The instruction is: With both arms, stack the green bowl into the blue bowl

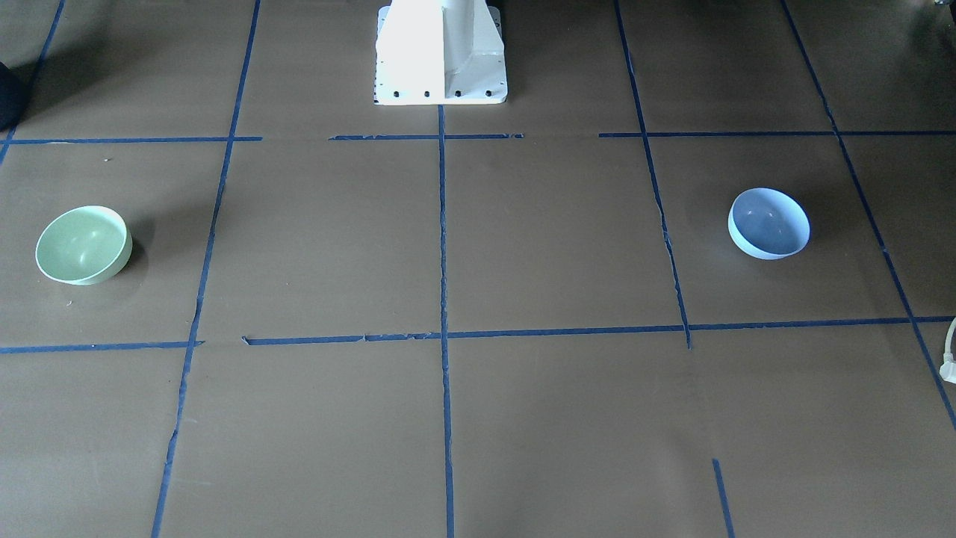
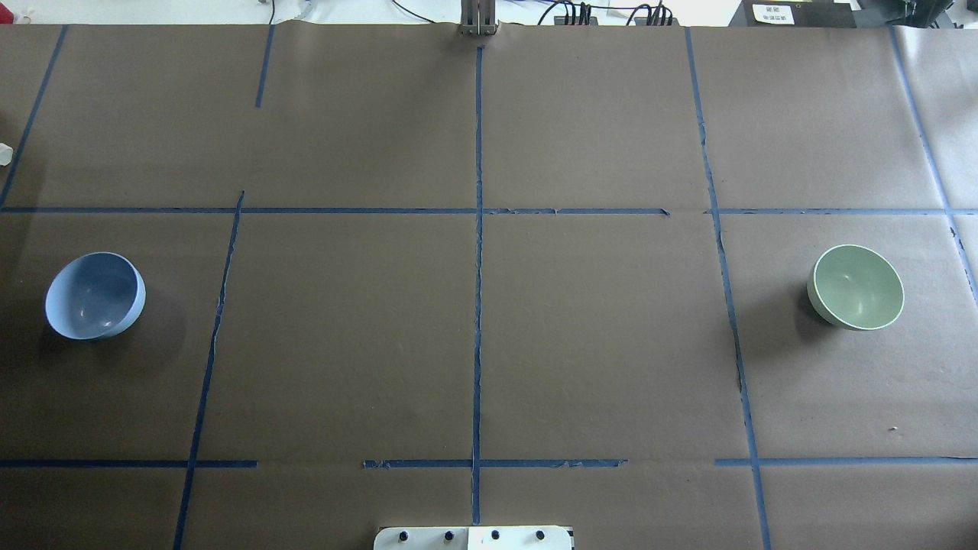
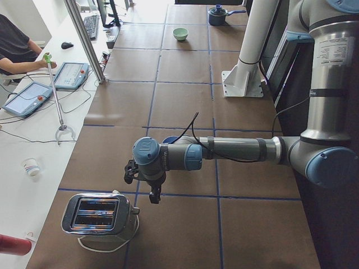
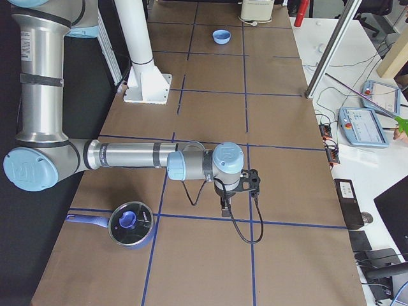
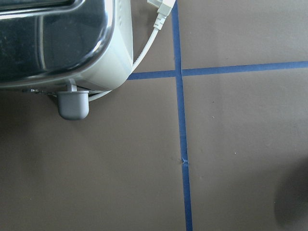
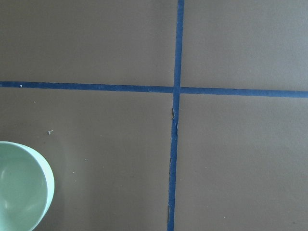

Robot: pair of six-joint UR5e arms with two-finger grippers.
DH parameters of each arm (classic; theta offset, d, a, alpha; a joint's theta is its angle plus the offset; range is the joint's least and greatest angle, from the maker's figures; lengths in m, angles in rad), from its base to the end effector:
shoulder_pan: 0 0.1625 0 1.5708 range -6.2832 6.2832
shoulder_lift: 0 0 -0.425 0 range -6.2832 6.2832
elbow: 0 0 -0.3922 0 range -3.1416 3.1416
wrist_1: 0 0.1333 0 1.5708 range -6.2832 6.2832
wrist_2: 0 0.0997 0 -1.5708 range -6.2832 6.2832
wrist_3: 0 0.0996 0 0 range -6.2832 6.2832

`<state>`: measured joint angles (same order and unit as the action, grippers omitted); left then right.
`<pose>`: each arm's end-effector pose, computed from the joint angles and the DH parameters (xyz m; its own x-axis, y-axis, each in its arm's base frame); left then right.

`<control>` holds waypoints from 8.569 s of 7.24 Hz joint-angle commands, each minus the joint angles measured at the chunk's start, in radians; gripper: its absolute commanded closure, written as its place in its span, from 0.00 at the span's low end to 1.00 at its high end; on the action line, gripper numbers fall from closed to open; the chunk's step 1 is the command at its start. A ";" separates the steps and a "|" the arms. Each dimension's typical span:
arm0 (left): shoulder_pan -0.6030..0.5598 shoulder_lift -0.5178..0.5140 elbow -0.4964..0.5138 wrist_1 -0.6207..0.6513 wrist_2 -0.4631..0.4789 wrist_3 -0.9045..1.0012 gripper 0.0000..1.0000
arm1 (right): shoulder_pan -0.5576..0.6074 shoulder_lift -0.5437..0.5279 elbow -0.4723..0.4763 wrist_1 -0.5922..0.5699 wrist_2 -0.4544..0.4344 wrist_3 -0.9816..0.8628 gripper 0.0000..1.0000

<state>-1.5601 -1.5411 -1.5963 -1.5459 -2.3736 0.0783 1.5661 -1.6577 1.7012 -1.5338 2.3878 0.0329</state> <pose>-0.0566 -0.4779 0.6610 0.6919 0.0647 -0.7191 -0.0650 0.9975 0.0272 0.0585 -0.4601 0.6288 0.6839 -0.0290 0.7290 -0.0178 0.9982 0.0565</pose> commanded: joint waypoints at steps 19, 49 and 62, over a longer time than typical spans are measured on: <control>0.390 0.104 -0.088 -0.699 0.029 -1.021 0.00 | -0.009 0.006 0.035 0.011 0.007 0.074 0.00; 0.961 -0.605 -0.237 -0.144 0.349 -1.715 0.00 | -0.050 -0.002 0.005 0.180 0.054 0.198 0.00; 0.874 -0.395 -0.534 0.078 0.347 -1.490 0.00 | -0.583 -0.094 -0.089 0.797 -0.194 0.894 1.00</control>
<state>-0.6853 -1.9362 -2.1314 -1.4669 -2.0221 -1.4101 0.9813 -1.7494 1.6082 -0.7370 2.1933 0.9257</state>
